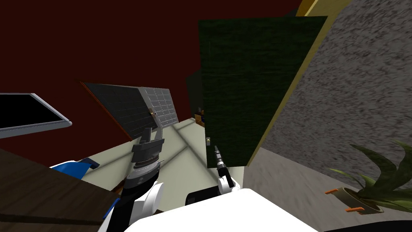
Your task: Push the door open
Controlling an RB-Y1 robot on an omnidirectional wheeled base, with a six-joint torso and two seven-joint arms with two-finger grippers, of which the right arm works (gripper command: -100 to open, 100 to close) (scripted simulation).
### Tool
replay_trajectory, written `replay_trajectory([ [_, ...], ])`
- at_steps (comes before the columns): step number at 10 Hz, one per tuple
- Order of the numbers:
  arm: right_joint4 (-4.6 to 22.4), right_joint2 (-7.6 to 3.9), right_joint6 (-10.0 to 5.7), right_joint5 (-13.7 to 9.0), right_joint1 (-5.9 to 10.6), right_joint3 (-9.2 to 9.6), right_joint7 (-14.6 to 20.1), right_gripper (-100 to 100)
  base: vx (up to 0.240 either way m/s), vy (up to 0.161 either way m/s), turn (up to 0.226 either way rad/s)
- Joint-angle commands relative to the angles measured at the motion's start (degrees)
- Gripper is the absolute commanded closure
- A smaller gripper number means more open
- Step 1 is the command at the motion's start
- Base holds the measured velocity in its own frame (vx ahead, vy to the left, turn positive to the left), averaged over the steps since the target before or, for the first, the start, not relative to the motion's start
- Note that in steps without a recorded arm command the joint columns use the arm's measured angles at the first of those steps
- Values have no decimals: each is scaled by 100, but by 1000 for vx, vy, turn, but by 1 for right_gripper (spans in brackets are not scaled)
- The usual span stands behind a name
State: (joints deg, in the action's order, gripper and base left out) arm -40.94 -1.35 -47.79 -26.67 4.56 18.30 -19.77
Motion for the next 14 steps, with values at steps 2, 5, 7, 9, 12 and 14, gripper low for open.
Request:
replay_trajectory([
  [2,12,2,25,4,43,-58,22,-100,243,55,22],
  [5,46,156,37,9,95,-117,50,-100,215,46,19],
  [7,120,192,5,9,133,-123,74,-100,145,55,-8],
  [9,120,192,5,9,133,-123,74,100,-24,-10,17],
  [12,120,192,5,9,133,-123,74,100,-13,-4,3],
  [14,120,72,0,-81,137,-237,22,100,63,18,-52],
])
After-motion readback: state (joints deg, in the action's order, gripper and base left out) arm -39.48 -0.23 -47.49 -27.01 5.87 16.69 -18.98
